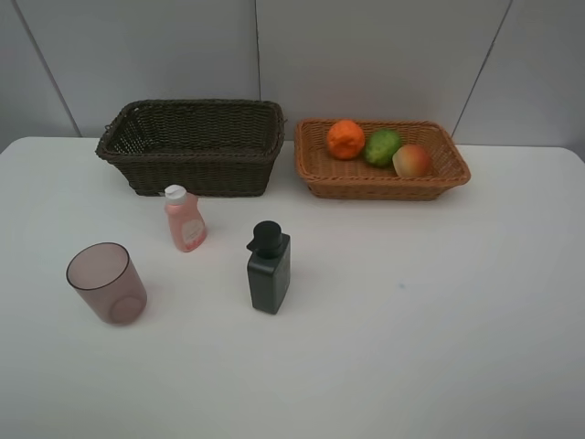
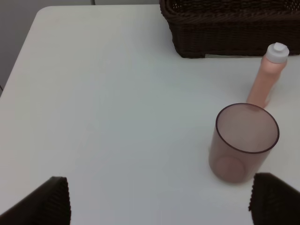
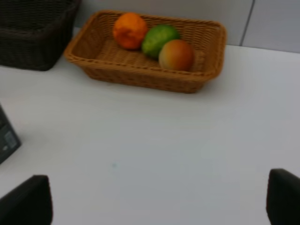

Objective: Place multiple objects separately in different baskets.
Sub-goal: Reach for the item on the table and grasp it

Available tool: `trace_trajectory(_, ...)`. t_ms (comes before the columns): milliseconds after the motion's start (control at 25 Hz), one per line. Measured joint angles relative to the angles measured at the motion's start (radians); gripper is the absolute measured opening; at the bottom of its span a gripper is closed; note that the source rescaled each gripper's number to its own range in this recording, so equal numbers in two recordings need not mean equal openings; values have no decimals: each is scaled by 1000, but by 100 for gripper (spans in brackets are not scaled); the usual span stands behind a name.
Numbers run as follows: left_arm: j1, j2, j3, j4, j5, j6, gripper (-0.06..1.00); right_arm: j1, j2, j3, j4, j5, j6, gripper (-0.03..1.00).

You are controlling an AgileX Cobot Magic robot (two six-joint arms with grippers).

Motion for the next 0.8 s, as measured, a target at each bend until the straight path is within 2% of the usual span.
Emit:
trace_trajectory(160,0,0,0,0,0,0,98,-97,0,0,15,0,2,100)
trace_trajectory(480,0,0,0,0,0,0,98,-119,0,0,64,0,-13,100)
trace_trajectory(800,0,0,0,0,0,0,98,-219,0,0,52,0,-13,100)
